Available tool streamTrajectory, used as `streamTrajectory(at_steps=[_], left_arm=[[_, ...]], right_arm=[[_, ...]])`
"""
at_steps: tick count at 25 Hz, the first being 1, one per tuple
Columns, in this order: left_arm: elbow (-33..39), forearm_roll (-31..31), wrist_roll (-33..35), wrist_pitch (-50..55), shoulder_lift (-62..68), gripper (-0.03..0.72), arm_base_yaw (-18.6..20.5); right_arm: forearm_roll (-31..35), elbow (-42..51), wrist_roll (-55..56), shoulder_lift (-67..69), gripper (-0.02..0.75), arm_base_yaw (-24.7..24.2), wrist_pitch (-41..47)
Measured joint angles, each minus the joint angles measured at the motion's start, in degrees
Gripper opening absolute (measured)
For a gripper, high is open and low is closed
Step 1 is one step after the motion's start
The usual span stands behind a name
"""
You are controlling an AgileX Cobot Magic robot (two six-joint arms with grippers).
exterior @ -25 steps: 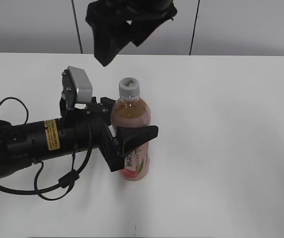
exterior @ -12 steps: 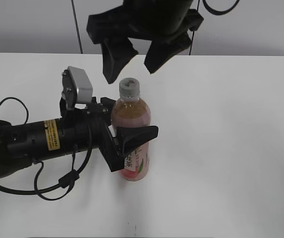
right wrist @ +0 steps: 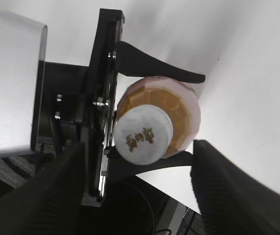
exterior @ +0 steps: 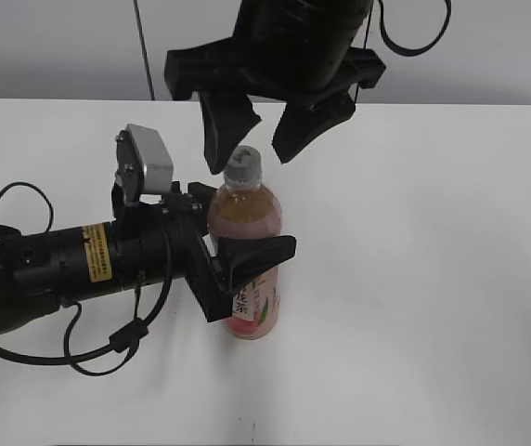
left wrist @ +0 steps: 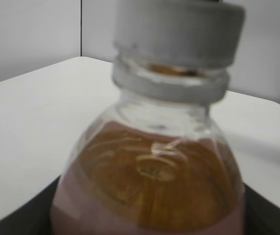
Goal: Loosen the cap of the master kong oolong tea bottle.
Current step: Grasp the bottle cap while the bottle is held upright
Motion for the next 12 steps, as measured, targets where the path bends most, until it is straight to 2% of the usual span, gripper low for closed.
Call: streamTrajectory(at_steps=[12], left_arm=[[0.0,0.2,0.0,-0.1,0.0,0.456,0.0]], right_arm=[[0.1,-0.2,0.3,3.4,0.486,0.0,-1.2]])
